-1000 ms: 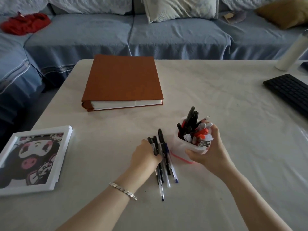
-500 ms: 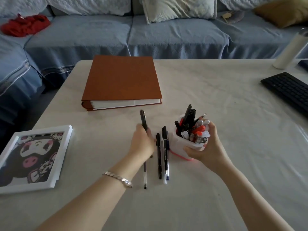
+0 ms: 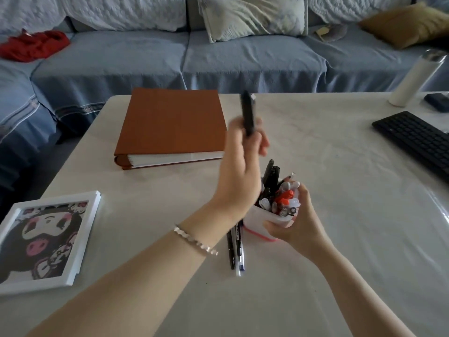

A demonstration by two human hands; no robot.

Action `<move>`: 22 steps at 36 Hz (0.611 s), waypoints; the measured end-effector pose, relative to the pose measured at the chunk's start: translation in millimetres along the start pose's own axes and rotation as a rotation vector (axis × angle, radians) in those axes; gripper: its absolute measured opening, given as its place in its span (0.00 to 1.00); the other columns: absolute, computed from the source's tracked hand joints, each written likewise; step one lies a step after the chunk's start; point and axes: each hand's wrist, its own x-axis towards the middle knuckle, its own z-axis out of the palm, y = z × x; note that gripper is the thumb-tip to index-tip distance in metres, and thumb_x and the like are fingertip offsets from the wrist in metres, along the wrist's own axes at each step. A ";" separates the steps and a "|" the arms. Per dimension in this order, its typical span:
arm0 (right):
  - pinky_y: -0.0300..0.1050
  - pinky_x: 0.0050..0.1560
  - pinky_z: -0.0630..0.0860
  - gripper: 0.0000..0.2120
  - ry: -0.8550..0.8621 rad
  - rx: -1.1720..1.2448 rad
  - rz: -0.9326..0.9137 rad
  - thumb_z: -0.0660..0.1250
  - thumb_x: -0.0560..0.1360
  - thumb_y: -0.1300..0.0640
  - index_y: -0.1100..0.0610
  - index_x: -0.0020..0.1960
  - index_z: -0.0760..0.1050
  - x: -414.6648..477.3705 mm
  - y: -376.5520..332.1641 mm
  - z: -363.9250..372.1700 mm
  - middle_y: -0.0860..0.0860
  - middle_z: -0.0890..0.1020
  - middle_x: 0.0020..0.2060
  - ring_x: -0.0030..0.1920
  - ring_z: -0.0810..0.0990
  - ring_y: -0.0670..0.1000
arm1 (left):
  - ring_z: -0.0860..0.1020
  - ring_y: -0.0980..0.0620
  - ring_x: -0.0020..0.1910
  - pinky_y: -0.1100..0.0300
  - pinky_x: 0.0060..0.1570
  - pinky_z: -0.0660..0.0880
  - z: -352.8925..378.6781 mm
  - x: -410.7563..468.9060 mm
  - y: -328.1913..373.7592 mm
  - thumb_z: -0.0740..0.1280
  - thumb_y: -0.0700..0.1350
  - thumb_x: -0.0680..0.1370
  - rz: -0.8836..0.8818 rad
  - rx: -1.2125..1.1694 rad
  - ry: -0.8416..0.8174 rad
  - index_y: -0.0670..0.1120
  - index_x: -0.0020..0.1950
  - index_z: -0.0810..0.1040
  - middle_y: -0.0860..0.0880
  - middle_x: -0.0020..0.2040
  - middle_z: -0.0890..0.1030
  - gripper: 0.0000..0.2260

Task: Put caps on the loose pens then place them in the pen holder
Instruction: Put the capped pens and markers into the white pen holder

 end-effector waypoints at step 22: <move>0.34 0.37 0.76 0.36 -0.003 0.088 0.053 0.72 0.63 0.72 0.38 0.53 0.60 2.5 1.9 -0.1 0.47 0.75 0.46 0.41 0.75 0.41 | 0.65 0.64 0.65 0.74 0.65 0.60 -14.7 -27.7 -45.7 0.57 0.42 0.80 -0.178 0.352 -0.420 0.45 0.68 0.68 0.49 0.68 0.71 0.16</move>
